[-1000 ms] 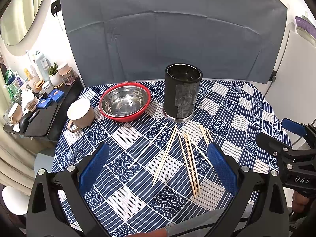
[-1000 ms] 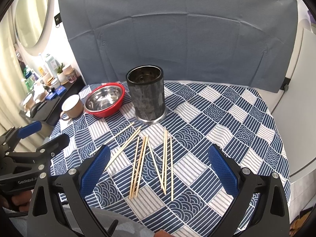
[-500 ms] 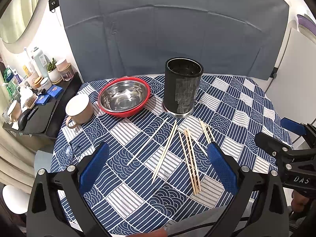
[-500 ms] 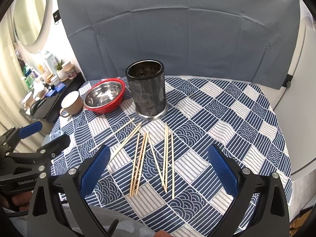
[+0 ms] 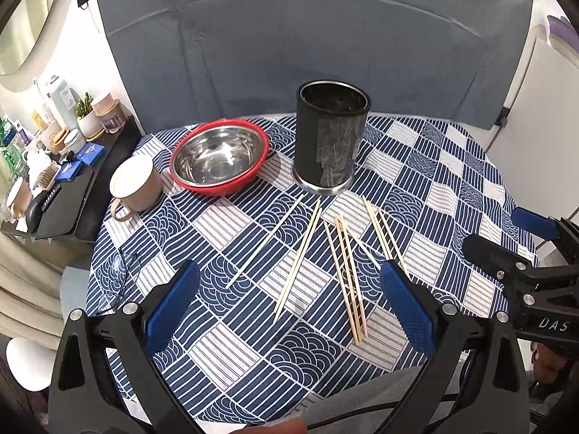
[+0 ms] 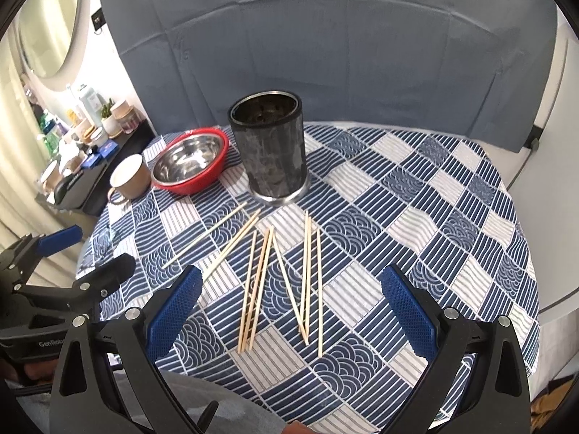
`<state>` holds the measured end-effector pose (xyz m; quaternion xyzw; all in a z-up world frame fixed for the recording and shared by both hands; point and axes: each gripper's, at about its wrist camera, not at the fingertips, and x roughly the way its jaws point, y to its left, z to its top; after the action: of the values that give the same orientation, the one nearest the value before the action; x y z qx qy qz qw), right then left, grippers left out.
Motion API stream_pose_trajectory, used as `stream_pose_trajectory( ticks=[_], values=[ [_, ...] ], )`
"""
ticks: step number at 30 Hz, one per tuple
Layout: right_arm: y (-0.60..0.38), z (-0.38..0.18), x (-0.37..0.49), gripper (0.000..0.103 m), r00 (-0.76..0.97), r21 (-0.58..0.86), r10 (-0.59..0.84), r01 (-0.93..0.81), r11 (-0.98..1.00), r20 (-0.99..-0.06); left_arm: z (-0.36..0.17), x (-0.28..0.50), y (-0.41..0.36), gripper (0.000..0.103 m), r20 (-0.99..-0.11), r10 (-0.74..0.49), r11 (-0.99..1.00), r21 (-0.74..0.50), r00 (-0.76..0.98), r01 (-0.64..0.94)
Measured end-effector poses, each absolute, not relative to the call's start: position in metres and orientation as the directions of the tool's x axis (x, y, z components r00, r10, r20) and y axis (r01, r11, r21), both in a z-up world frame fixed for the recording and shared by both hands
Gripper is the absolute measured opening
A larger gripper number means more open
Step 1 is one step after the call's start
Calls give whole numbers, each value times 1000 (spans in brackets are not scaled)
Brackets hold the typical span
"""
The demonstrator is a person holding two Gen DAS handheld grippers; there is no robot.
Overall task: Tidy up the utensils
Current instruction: 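Lower the right tool toward a single chopstick on the cloth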
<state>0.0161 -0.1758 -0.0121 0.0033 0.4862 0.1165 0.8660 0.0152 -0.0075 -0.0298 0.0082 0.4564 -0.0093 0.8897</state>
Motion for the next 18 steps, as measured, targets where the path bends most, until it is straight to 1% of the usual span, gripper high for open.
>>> stream_pose_trajectory(
  ticks=[13, 18],
  values=[
    [-180, -43, 27, 95, 401, 151, 210, -175, 973, -892, -58, 25, -1, 97, -875, -14, 1000, -15, 484, 1],
    [-183, -59, 32, 95, 371, 165, 213, -157, 974, -904, -77, 30, -2, 97, -900, -5, 1000, 1, 436, 13]
  ],
)
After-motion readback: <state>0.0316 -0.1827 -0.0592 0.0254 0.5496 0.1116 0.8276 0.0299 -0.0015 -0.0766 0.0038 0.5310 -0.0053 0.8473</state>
